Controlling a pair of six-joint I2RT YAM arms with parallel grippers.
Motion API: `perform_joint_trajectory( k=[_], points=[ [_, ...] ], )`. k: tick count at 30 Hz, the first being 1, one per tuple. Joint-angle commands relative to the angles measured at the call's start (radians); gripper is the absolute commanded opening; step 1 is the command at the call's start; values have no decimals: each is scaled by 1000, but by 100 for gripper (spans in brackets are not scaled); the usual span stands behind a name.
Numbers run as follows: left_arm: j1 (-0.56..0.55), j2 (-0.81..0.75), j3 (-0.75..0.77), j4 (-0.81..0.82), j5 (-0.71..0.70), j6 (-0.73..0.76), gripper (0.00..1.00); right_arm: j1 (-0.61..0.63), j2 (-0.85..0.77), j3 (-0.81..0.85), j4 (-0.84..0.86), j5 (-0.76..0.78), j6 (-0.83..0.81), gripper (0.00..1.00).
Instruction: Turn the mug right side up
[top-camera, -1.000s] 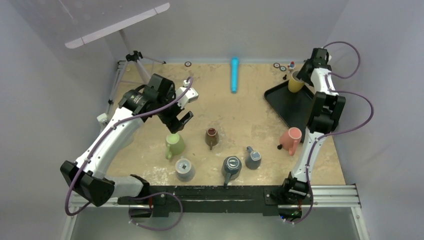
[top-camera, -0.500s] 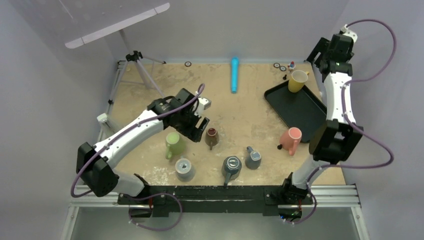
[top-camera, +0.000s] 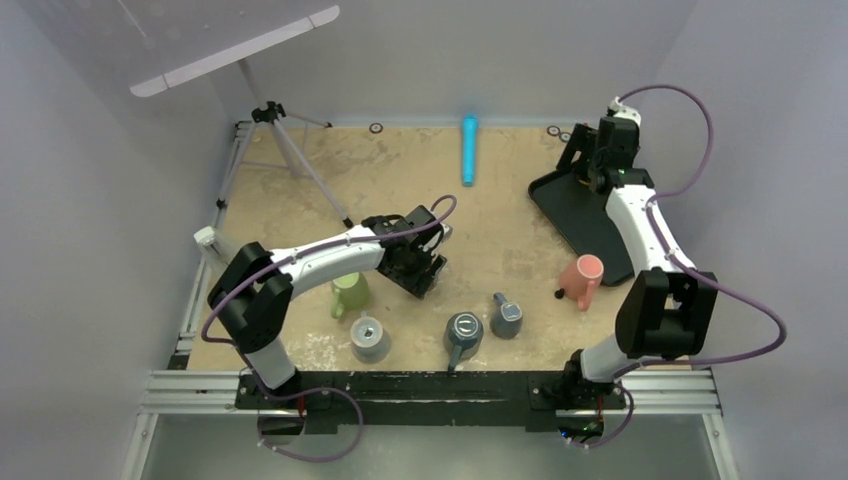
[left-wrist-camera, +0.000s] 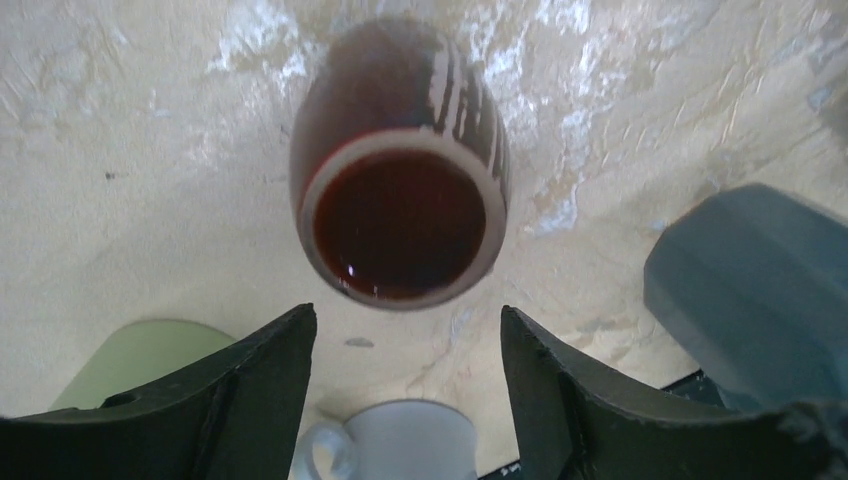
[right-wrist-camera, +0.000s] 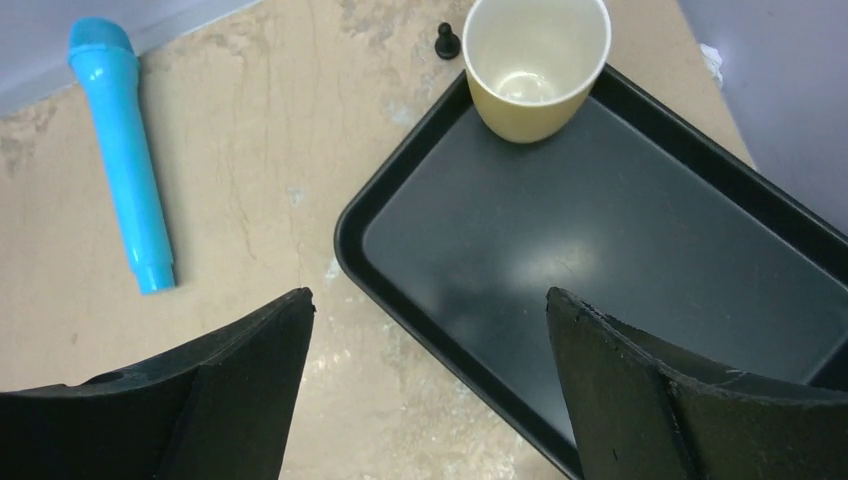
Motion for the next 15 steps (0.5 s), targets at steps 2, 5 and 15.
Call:
perform_joint_trajectory(
  k=[2,5,15],
  points=[
    [2,47,8,137,-69,19,70,-9,-136,-48,108,-1,-27,89],
    [16,72,37,137,-109,48,67,-9,-162,-62,107,-9,-46,88],
    [72,104,46,155,-62,110,52,-9,-219,-140,120,-33,-72,88]
  ],
)
